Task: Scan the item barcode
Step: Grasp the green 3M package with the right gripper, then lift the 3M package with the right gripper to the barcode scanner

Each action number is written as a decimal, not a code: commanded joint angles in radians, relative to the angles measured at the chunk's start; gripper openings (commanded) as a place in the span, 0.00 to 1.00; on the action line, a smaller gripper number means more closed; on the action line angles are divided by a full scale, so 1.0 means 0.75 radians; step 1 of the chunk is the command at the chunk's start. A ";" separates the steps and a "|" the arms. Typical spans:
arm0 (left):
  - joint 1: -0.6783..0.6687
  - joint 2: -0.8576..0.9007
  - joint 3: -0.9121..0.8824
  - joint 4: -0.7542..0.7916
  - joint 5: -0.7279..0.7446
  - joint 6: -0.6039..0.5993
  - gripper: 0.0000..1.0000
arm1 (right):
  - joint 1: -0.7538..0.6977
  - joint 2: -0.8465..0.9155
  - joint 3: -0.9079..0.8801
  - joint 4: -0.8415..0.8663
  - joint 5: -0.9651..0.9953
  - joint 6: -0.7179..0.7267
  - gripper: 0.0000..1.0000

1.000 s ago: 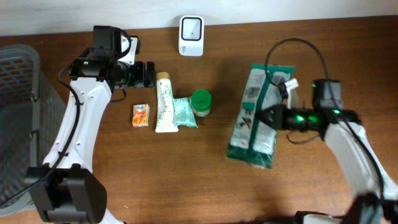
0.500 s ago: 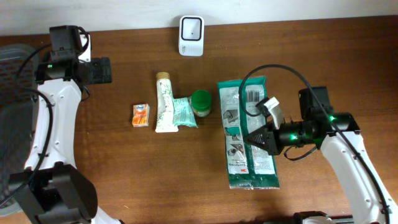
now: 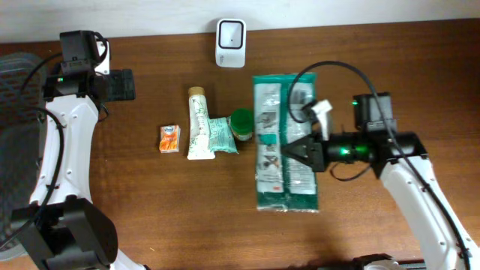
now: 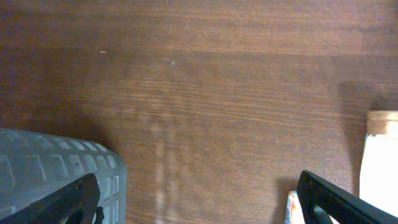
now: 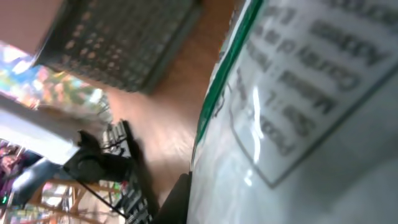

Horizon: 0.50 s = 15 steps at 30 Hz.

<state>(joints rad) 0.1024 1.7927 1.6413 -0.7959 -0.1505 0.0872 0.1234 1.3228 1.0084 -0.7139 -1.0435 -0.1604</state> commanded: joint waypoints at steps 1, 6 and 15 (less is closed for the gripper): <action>0.002 0.014 0.017 0.002 -0.010 0.017 0.99 | 0.144 0.035 0.027 0.084 -0.080 0.127 0.04; 0.002 0.014 0.017 0.002 -0.010 0.017 0.99 | 0.202 0.037 0.027 0.160 -0.053 0.192 0.04; 0.002 0.014 0.017 0.002 -0.010 0.017 0.99 | 0.202 0.154 0.429 -0.176 0.424 0.233 0.04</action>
<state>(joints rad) 0.1024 1.7927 1.6413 -0.7967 -0.1505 0.0872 0.2676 1.3991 1.1965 -0.7856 -0.8230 0.0517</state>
